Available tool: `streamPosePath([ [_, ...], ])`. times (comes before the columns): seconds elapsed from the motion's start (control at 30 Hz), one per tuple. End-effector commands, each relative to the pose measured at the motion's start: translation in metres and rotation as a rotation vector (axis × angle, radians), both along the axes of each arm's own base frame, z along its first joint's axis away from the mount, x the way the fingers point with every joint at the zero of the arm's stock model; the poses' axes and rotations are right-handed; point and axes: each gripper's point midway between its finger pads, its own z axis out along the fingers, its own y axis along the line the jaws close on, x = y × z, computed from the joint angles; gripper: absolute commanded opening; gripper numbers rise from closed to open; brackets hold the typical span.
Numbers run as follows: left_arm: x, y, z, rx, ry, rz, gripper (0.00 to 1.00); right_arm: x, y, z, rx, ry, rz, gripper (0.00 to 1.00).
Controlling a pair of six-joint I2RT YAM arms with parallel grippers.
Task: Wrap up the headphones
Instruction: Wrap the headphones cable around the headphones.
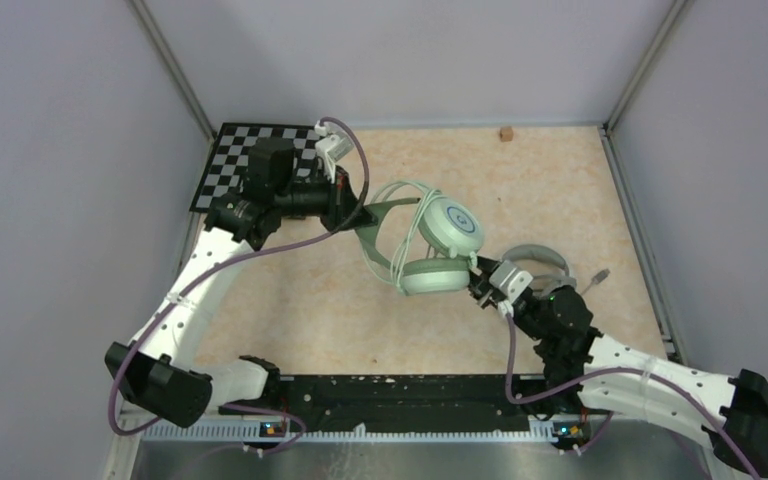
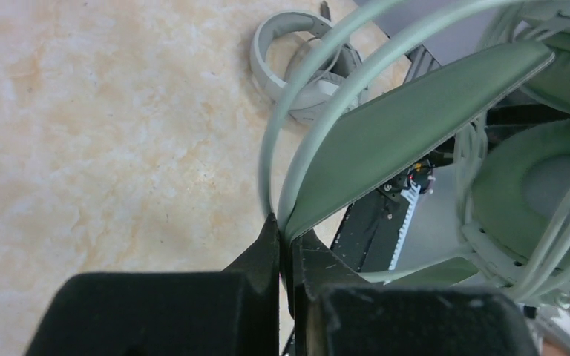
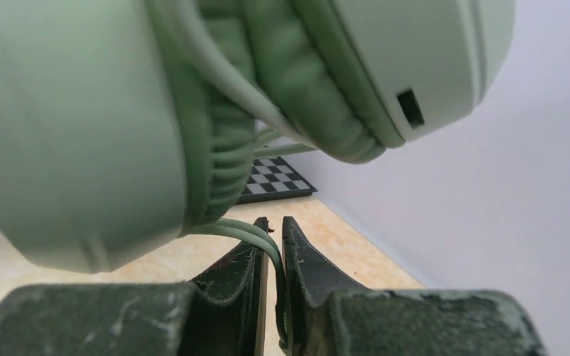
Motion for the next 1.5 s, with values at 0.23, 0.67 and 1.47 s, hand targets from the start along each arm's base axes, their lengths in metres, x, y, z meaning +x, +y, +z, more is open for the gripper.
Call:
streamPosePath([
  [0.23, -0.019, -0.022, 0.003, -0.091, -0.217, -0.410, 0.00, -0.015, 0.017, -0.036, 0.075, 0.200, 0.176, 0.13],
  [0.67, 0.011, -0.009, -0.033, 0.138, -0.402, -0.445, 0.00, -0.042, 0.027, -0.057, 0.157, 0.413, 0.353, 0.04],
  [1.47, 0.045, 0.001, -0.184, 0.355, -0.009, -0.405, 0.00, 0.015, 0.040, -0.185, 0.035, 0.716, 0.048, 0.00],
])
